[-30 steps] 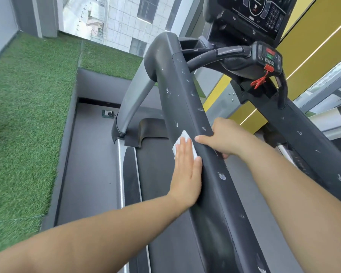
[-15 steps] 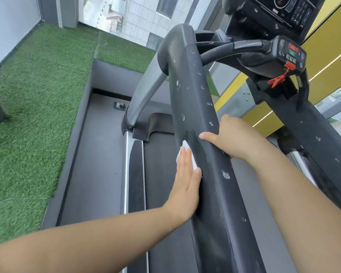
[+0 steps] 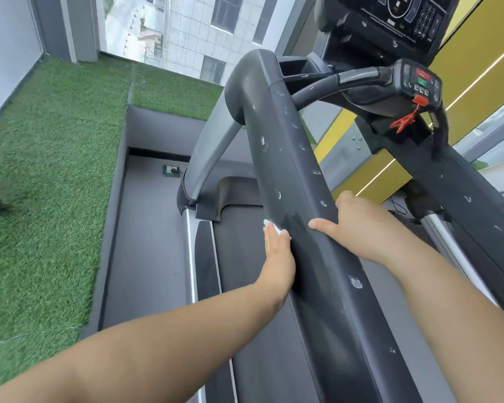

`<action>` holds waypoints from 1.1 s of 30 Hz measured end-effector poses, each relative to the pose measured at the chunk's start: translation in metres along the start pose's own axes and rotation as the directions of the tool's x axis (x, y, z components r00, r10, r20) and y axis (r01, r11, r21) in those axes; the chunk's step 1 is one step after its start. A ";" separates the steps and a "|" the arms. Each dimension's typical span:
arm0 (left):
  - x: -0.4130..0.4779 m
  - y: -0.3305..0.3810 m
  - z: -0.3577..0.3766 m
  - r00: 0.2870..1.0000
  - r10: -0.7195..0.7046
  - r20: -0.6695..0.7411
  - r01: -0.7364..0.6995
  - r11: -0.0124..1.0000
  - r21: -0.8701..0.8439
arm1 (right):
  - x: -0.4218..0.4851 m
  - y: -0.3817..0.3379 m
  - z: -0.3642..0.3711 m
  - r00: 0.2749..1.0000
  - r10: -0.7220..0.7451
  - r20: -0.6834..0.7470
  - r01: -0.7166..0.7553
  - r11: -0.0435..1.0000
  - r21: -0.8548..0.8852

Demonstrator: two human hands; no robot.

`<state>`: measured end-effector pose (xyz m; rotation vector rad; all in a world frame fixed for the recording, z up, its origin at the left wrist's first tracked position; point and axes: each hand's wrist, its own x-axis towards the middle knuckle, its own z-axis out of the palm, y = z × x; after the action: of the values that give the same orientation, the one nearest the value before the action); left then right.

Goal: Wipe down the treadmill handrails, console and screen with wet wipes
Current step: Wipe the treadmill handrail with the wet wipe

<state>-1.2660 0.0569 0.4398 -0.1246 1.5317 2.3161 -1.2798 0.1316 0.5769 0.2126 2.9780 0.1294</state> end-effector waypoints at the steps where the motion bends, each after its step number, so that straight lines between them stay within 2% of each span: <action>1: 0.002 0.001 -0.001 1.000 -0.002 -0.006 0.002 1.000 0.000 | 0.000 -0.001 0.000 1.000 0.008 0.004 -0.008 1.000 -0.005; 6: -0.028 -0.014 0.004 0.982 0.161 0.100 -0.175 0.973 0.152 | 0.002 -0.003 -0.003 0.999 0.035 0.039 -0.035 0.999 -0.013; 11: 0.000 0.004 0.007 0.990 0.143 -0.006 -0.141 0.985 0.102 | 0.000 -0.003 -0.003 0.999 0.015 0.038 -0.014 1.000 -0.022; 14: -0.026 -0.008 0.013 0.947 0.306 0.099 -0.321 0.906 0.275 | 0.002 -0.002 -0.002 0.999 0.011 0.051 -0.011 1.000 0.002; 16: -0.028 -0.012 0.014 0.925 0.348 0.151 -0.378 0.870 0.317 | 0.003 -0.002 -0.001 0.999 0.004 0.054 -0.004 1.000 0.007; 20: 0.008 0.007 0.009 0.919 0.378 0.114 -0.393 0.847 0.357 | 0.004 0.002 0.001 0.998 0.008 0.069 -0.011 0.999 0.036; 24: -0.020 -0.011 0.009 0.877 0.434 0.208 -0.481 0.779 0.401 | 0.013 0.008 -0.008 0.993 0.046 0.112 -0.069 0.975 0.213; 27: -0.019 -0.017 0.007 0.870 0.436 0.230 -0.493 0.762 0.421 | 0.029 0.003 -0.015 0.999 0.044 -0.007 -0.042 0.980 0.196; 30: 0.006 0.000 0.006 0.884 0.433 0.176 -0.464 0.771 0.436 | 0.043 -0.009 -0.017 0.999 0.050 -0.001 -0.049 0.970 0.236; 33: 0.001 -0.001 0.007 0.874 0.449 0.187 -0.484 0.760 0.435 | 0.051 -0.015 -0.012 1.000 0.011 -0.021 -0.008 0.993 0.119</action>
<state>-1.2659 0.0642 0.4413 0.5244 2.2392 2.1553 -1.3340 0.1237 0.5794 0.2408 3.0087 -0.0446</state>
